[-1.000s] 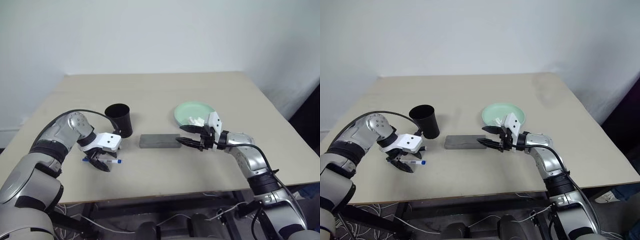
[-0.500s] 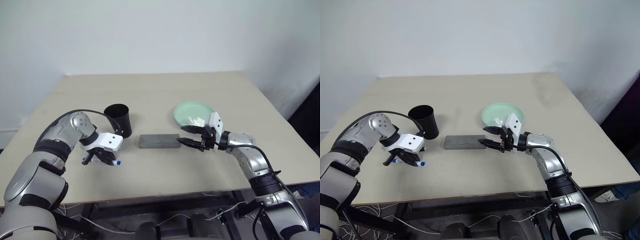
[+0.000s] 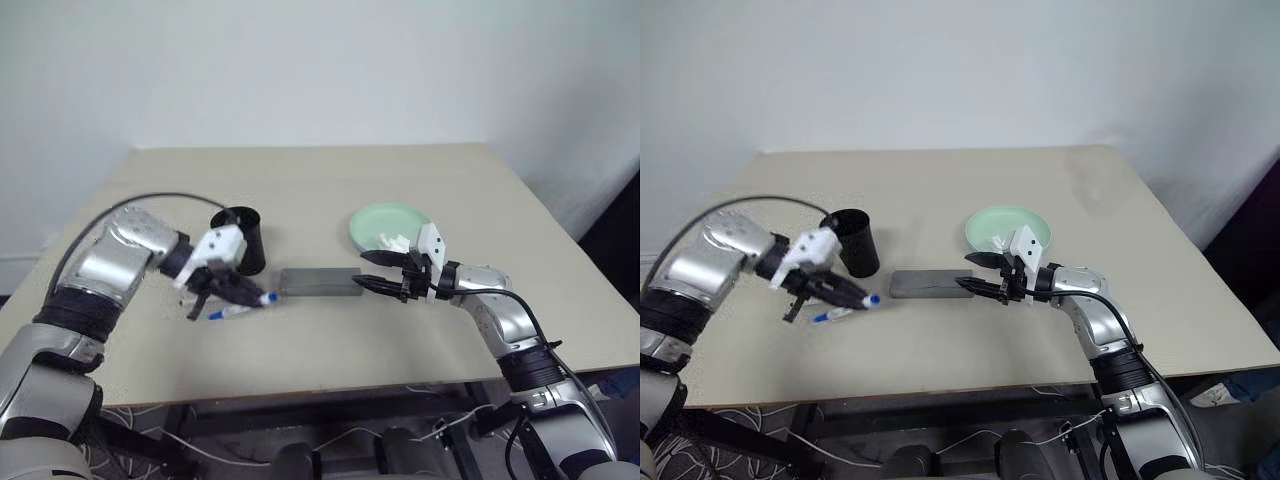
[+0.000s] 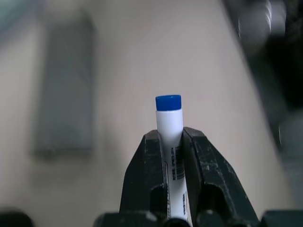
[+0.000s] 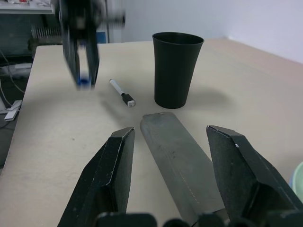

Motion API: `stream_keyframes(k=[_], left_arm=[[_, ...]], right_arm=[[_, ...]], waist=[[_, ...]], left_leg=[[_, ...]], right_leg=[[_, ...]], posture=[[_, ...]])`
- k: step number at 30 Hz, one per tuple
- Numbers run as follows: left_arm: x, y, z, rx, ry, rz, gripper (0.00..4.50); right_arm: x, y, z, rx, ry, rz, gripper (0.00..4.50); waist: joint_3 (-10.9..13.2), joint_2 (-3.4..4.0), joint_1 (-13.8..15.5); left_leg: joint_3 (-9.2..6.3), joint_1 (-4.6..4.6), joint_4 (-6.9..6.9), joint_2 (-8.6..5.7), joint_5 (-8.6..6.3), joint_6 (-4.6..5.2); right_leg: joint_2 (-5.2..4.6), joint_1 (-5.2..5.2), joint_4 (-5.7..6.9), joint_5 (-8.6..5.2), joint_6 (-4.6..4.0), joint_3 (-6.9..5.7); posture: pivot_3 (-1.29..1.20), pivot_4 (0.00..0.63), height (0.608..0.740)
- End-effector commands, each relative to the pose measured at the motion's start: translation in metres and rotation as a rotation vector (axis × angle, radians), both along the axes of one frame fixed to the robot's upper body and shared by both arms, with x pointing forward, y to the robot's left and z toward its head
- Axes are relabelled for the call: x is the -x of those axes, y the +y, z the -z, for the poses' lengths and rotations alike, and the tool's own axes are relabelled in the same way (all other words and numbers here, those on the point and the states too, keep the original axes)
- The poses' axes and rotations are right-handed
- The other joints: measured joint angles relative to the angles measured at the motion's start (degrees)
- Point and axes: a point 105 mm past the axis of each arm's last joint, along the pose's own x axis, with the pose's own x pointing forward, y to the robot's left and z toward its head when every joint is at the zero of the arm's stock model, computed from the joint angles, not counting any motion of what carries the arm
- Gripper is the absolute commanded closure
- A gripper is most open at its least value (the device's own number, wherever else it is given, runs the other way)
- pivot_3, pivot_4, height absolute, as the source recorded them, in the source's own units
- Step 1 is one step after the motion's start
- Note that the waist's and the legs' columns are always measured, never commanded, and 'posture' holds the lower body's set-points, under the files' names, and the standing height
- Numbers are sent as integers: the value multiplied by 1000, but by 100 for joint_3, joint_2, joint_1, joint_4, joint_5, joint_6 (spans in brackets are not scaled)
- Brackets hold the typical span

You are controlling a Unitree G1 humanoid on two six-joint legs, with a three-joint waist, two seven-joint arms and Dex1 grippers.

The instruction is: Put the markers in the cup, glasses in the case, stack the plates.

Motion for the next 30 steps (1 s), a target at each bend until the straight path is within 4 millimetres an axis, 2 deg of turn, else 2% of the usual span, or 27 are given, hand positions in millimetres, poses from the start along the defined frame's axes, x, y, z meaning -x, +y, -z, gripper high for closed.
stream_keyframes(k=[1, 5, 7, 13, 16, 20, 30], left_arm=[[-12, -5, -41, 244, -77, -128, 4389], [-34, -1, -85, 566, -221, -316, 4389], [-47, 11, -92, 631, -292, -436, 4389], [-73, 44, -90, 708, -465, -692, 4389], [-81, 54, -90, 764, -513, -771, 4389], [-88, 56, -89, 850, -516, -808, 4389], [-101, 50, -69, 849, -473, -842, 4389]], right_arm=[[-2, 0, -16, -16, -58, -3, 1871], [-2, 1, -16, -13, -57, -11, 1871], [-2, 1, -15, -10, -57, -16, 1871], [-3, 2, -17, -6, -57, -27, 1871], [-3, 3, -17, -6, -58, -29, 1871], [-3, 3, -17, -7, -61, -29, 1871], [-2, 0, -15, -9, -63, -12, 1871]], waist=[[0, 0, 0], [0, 0, 3], [-1, 0, 3], [-2, 1, 5], [-3, -1, 8], [-3, -3, 8], [-3, -3, 5]], left_leg=[[-2, 0, 0, 1, 0, 0], [-6, 6, 0, 6, 1, -1], [-8, 6, 2, 7, 1, -2], [-5, 10, -1, 3, 1, -4], [-7, 8, 0, -1, 1, -4], [-7, 1, 1, -5, 1, -5], [-6, 3, -2, -6, 0, -5]], right_leg=[[1, -1, 2, 0, 0, -3], [5, -1, 10, 1, 0, -10], [4, -1, 10, 2, 1, -13], [4, 4, 7, 4, 0, -13], [0, 9, 0, 4, 0, -15], [-4, 11, -10, 5, 2, -15], [-3, 10, -8, 5, 2, -16]], posture=[[0, 0, 737], [0, 0, 737], [0, 0, 737], [0, 0, 737], [0, 0, 737], [0, 0, 737], [0, 0, 737]])
